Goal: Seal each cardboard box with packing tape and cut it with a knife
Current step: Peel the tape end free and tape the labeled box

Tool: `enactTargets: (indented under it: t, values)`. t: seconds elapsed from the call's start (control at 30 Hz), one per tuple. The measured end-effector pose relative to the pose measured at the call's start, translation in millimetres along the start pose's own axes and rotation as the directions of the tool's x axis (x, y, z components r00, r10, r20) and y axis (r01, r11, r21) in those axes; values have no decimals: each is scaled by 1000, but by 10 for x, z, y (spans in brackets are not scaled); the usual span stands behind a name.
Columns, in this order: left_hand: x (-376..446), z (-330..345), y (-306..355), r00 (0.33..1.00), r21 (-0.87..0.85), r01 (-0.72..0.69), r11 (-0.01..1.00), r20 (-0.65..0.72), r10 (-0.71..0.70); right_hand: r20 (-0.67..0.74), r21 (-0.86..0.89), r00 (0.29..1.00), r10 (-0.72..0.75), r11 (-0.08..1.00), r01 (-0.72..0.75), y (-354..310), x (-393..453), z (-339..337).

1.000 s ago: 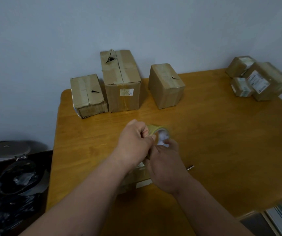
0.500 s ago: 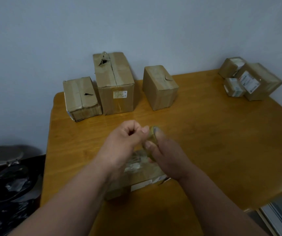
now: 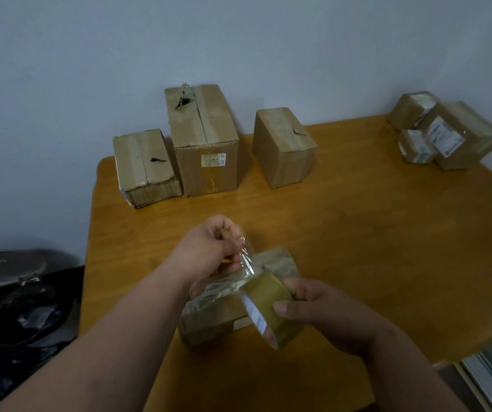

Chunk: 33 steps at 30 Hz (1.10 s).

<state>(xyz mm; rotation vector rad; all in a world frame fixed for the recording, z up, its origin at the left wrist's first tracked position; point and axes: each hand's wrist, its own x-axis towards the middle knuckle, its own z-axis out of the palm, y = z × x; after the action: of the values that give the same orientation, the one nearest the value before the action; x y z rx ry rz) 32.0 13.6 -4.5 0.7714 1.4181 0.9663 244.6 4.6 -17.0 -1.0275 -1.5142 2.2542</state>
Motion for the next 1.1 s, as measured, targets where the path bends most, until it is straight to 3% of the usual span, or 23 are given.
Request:
enactTargets:
  t: [0.13, 0.27, 0.37, 0.4, 0.5, 0.57, 0.67, 0.83, 0.97, 1.1]
  values:
    - [34, 15, -162, 994, 159, 57, 986, 80, -70, -4, 50, 995, 100, 994, -100, 178, -83, 19]
    - [68, 48, -220, 991, 293, 27, 956, 119, -65, -69, 39, 970, 233, 972, -231, 294, -126, 29]
    - [120, 35, -219, 994, 388, -23, 921, 106, -20, -254, -295, 920, 297, 882, -367, 310, -139, 15]
    - [144, 28, -212, 993, 424, -46, 905, 114, -3, -306, -331, 905, 296, 858, -393, 326, -137, -2]
    - [230, -13, -186, 993, 507, -77, 858, 119, 19, -334, -167, 895, 297, 916, -366, 376, -175, -64]
    - [303, -50, -163, 993, 548, -82, 833, 115, 22, -207, 43, 935, 287, 958, -284, 433, -249, -120]
    - [428, -92, -161, 990, 483, -64, 873, 141, -5, 1, 329, 978, 211, 923, -199, 471, -337, -152]
    - [659, -54, -250, 981, 500, -119, 858, 194, 23, -65, 256, 977, 204, 949, -181, 466, -267, -188]
    - [859, -17, -311, 978, 663, -192, 724, 193, 83, -176, 173, 955, 236, 963, -206, 440, -172, -178]
    - [970, 61, -391, 968, 777, -249, 578, 208, 138, -271, -30, 925, 266, 958, -284, 378, -68, -147]
